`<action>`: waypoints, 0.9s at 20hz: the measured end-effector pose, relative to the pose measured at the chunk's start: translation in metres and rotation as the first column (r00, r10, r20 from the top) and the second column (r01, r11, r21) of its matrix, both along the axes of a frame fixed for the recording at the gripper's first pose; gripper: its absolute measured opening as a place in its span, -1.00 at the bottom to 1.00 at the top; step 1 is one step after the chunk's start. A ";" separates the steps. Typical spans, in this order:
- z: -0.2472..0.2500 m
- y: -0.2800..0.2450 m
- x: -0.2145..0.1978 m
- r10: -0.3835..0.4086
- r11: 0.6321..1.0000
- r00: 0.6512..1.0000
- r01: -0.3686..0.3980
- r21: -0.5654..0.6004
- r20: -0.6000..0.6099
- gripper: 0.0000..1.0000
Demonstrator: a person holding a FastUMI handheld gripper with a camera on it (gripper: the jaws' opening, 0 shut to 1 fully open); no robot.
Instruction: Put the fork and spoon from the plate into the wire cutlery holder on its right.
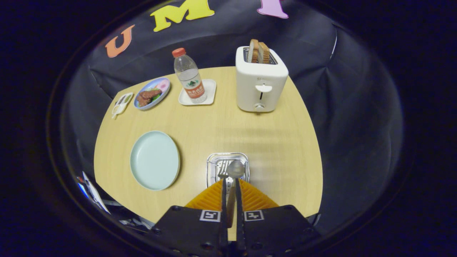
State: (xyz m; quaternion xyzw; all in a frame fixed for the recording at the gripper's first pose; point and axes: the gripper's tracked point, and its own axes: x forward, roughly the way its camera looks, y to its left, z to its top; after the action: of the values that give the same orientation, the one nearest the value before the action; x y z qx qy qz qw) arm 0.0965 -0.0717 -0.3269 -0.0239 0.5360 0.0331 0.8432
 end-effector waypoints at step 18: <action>0.089 0.083 -0.020 0.023 0.998 0.910 -0.049 0.051 0.414 0.73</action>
State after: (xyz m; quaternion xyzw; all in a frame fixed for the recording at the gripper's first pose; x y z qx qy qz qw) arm 0.0762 0.0113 -0.2374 -0.0148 0.3439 0.0590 0.9370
